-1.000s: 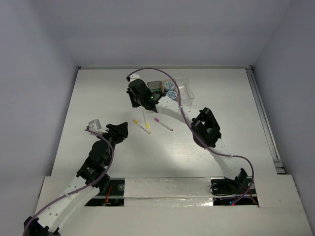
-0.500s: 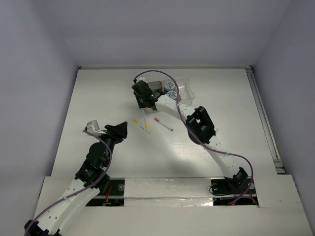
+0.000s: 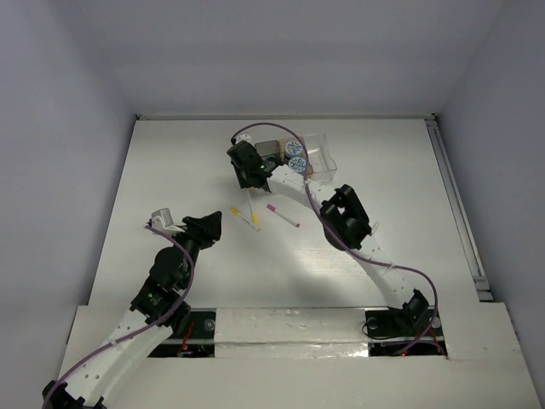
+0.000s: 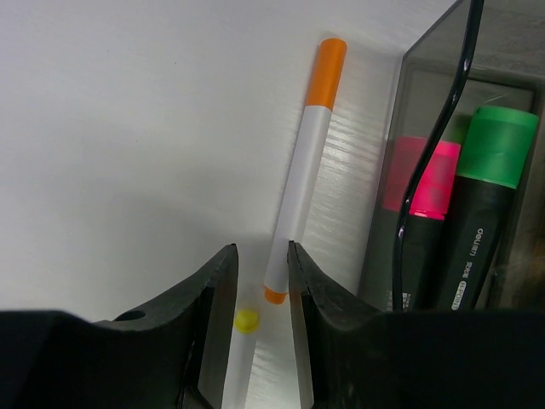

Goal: Sort the stationery into containers
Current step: Pick up the pen from the center of the board, then place the pen in the storage box.

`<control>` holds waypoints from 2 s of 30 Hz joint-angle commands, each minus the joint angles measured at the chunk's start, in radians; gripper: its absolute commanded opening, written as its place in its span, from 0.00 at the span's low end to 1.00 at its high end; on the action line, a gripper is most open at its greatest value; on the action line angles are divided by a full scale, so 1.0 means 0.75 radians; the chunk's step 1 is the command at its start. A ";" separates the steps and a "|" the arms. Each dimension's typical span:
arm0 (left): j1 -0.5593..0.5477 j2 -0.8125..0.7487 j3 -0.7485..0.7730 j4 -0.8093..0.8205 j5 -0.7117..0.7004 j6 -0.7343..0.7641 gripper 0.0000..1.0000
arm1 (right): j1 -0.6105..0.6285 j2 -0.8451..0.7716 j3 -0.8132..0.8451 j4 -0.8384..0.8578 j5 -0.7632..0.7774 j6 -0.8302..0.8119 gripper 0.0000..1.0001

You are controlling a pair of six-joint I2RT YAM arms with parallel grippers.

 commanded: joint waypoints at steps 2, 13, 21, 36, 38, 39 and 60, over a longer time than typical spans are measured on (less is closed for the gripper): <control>0.001 0.002 -0.012 0.075 0.012 0.019 0.49 | -0.017 0.054 0.045 -0.007 -0.028 0.017 0.36; 0.001 0.008 -0.021 0.102 0.035 0.021 0.48 | -0.017 0.056 -0.014 -0.005 0.070 0.013 0.34; 0.001 0.026 -0.021 0.120 0.043 0.025 0.48 | -0.017 0.071 -0.022 0.041 0.015 0.007 0.30; 0.001 0.027 -0.021 0.106 0.010 0.033 0.48 | -0.017 -0.191 -0.306 0.659 -0.130 0.038 0.00; 0.001 0.024 -0.021 0.108 0.008 0.033 0.48 | -0.017 -0.267 -0.360 0.730 -0.130 0.038 0.00; 0.001 0.031 -0.025 0.110 0.008 0.033 0.48 | -0.017 -0.297 -0.382 0.781 -0.136 0.040 0.00; 0.001 0.881 0.143 0.249 0.121 -0.202 0.48 | -0.598 -1.345 -1.517 0.555 -0.484 0.050 0.00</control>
